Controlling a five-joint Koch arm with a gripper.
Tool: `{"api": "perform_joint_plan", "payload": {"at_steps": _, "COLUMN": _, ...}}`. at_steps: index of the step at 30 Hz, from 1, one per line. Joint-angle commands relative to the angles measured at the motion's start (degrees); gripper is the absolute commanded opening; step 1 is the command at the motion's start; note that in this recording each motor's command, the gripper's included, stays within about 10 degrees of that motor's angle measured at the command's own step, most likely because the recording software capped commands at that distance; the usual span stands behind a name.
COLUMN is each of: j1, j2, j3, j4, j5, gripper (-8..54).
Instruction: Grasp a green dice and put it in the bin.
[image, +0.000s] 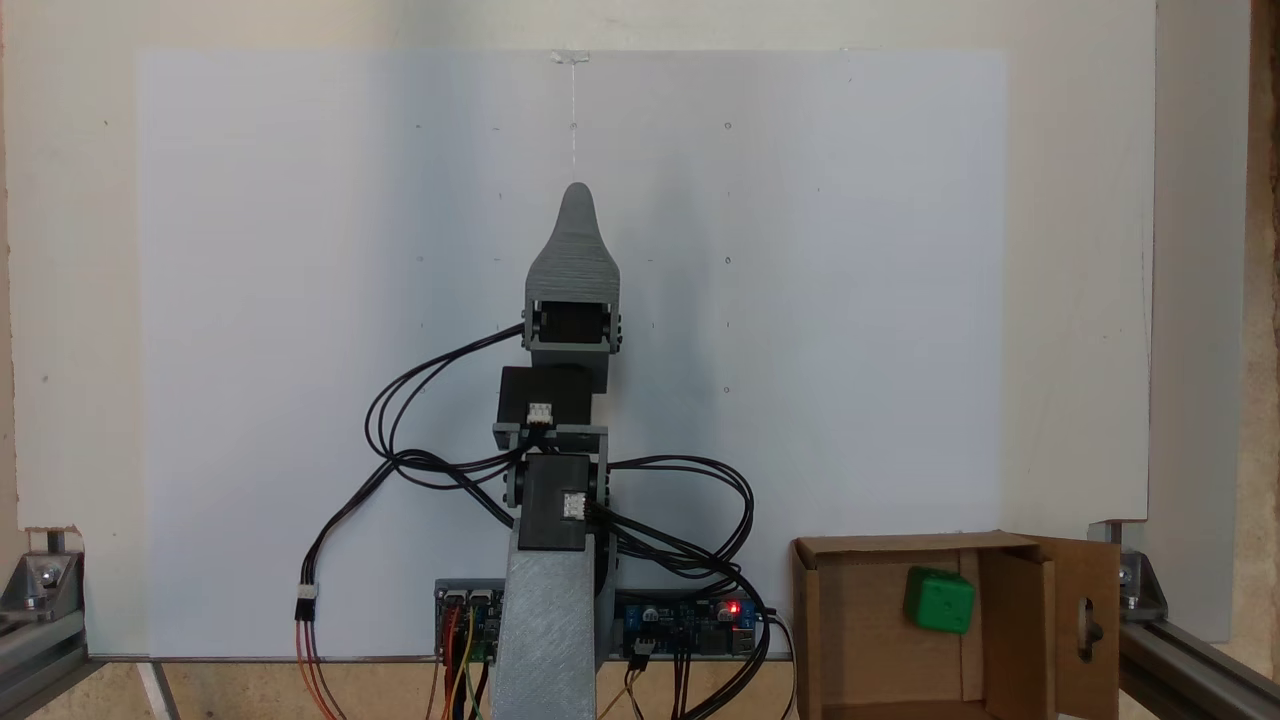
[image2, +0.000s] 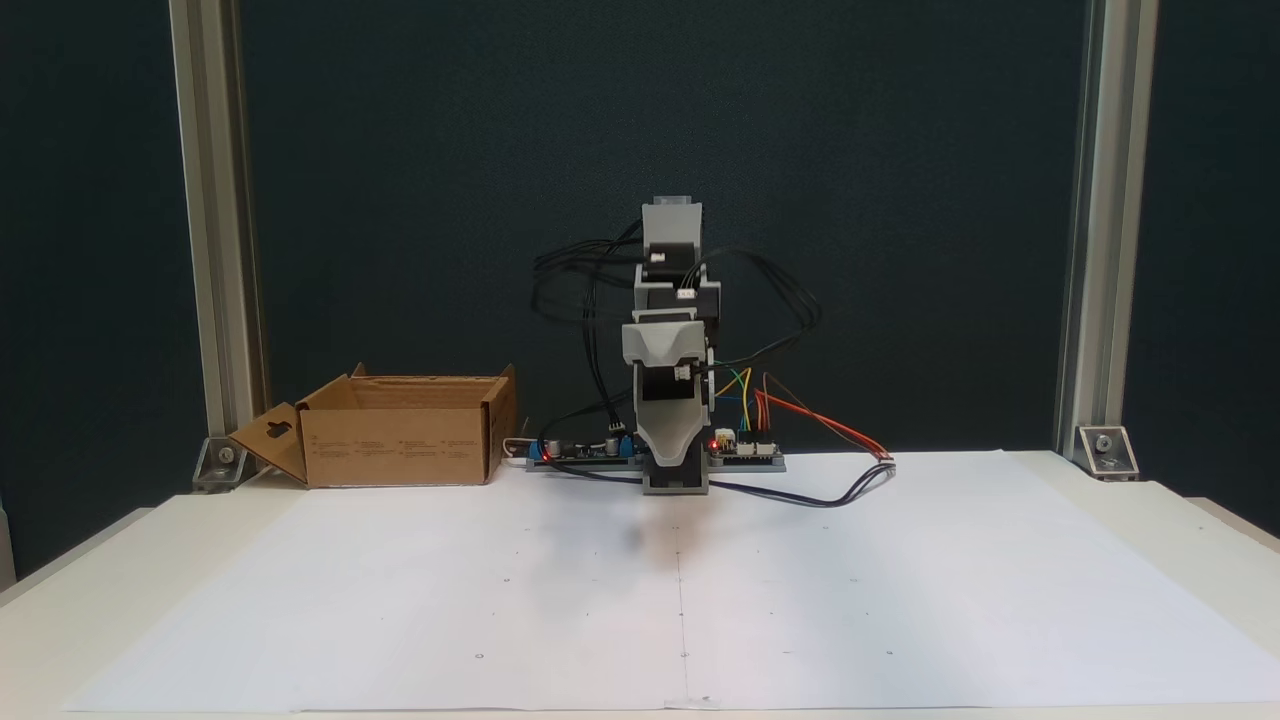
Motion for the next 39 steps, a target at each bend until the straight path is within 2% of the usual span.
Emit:
{"api": "perform_joint_plan", "payload": {"at_steps": 1, "j1": -0.53, "j2": 1.49, "j3": 0.26, "j4": -9.56, "j5": -1.58, "gripper": 45.7}}
{"api": "perform_joint_plan", "payload": {"at_steps": 9, "j1": -1.14, "j2": 6.24, "j3": 9.93, "j4": -27.6, "j5": -1.58, "gripper": 45.7}}
{"api": "perform_joint_plan", "payload": {"at_steps": 13, "j1": -1.14, "j2": 8.7, "j3": 11.95, "j4": -28.92, "j5": -1.49, "gripper": 45.5}}
{"api": "perform_joint_plan", "payload": {"at_steps": 20, "j1": -1.58, "j2": 8.96, "j3": 16.26, "j4": -42.54, "j5": -1.49, "gripper": 44.3}}
{"api": "perform_joint_plan", "payload": {"at_steps": 39, "j1": -1.58, "j2": 8.96, "j3": 31.11, "j4": -58.62, "j5": -1.85, "gripper": 43.9}}
